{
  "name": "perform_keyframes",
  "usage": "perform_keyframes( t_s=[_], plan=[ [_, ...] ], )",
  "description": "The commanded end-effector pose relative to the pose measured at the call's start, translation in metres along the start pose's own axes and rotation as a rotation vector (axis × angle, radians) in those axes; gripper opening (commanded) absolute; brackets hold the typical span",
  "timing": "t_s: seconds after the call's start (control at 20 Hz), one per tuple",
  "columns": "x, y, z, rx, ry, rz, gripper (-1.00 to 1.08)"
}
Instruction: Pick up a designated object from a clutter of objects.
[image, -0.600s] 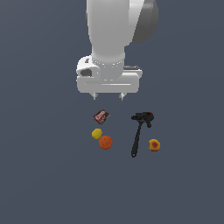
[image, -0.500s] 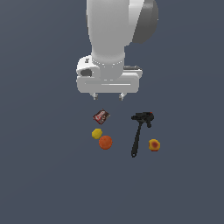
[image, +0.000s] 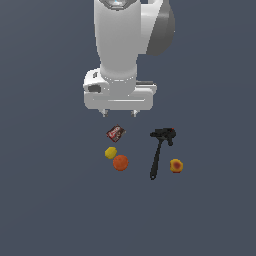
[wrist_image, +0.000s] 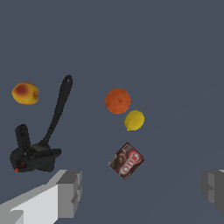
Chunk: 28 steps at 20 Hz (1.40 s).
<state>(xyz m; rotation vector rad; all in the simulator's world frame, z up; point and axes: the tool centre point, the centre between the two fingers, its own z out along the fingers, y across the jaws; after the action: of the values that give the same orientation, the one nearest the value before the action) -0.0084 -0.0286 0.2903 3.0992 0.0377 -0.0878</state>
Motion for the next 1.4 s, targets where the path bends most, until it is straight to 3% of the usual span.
perform_keyframes(
  t_s=[0.0, 0.3, 0.65, 1.35],
  plan=[
    [0.0, 0.0, 0.0, -0.001, 0.0, -0.001, 1.0],
    [0.01, -0.011, 0.008, -0.003, 0.004, -0.002, 1.0],
    [0.036, -0.047, 0.033, -0.007, 0.015, -0.006, 1.0],
    [0.09, -0.187, 0.136, 0.014, 0.049, -0.016, 1.0]
  ],
)
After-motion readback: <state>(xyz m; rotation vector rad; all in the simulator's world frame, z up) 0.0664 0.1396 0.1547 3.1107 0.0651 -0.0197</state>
